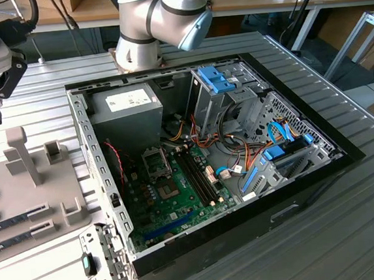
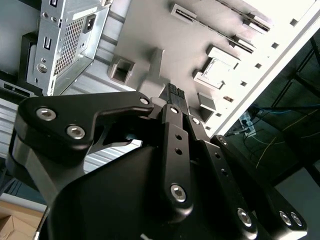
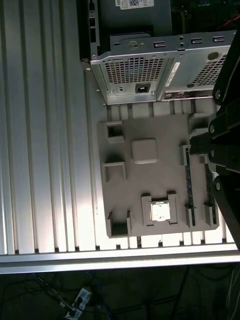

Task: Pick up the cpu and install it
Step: 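Reach for the cpu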

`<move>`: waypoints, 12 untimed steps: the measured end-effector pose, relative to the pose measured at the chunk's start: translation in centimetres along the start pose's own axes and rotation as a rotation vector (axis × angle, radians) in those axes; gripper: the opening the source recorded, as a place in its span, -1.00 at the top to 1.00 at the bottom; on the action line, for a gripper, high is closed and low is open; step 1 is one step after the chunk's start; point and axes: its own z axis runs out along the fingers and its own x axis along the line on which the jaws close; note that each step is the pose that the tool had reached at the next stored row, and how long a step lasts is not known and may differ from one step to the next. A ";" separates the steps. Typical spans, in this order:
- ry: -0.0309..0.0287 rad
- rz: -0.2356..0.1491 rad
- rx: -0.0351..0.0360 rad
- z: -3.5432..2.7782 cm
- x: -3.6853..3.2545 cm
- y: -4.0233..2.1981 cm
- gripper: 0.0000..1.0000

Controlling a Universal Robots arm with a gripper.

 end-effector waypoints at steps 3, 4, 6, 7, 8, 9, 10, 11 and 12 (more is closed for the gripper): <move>0.0000 0.000 0.0000 -0.01 0.34 -0.03 0.79; -0.0001 0.000 0.0000 -0.01 0.44 -0.03 0.79; -0.0001 0.000 0.0000 -0.01 0.60 -0.04 0.79; 0.0000 0.000 0.0000 -0.02 0.71 -0.05 0.79; 0.0000 0.000 0.0000 -0.02 0.81 -0.06 0.79; 0.0000 0.000 0.0000 -0.02 0.89 -0.07 0.79; 0.0000 0.000 0.0000 -0.03 0.99 -0.08 0.79; 0.0000 0.000 0.0000 -0.03 1.07 -0.08 0.79; -0.0001 0.000 0.0000 -0.03 1.21 -0.09 0.79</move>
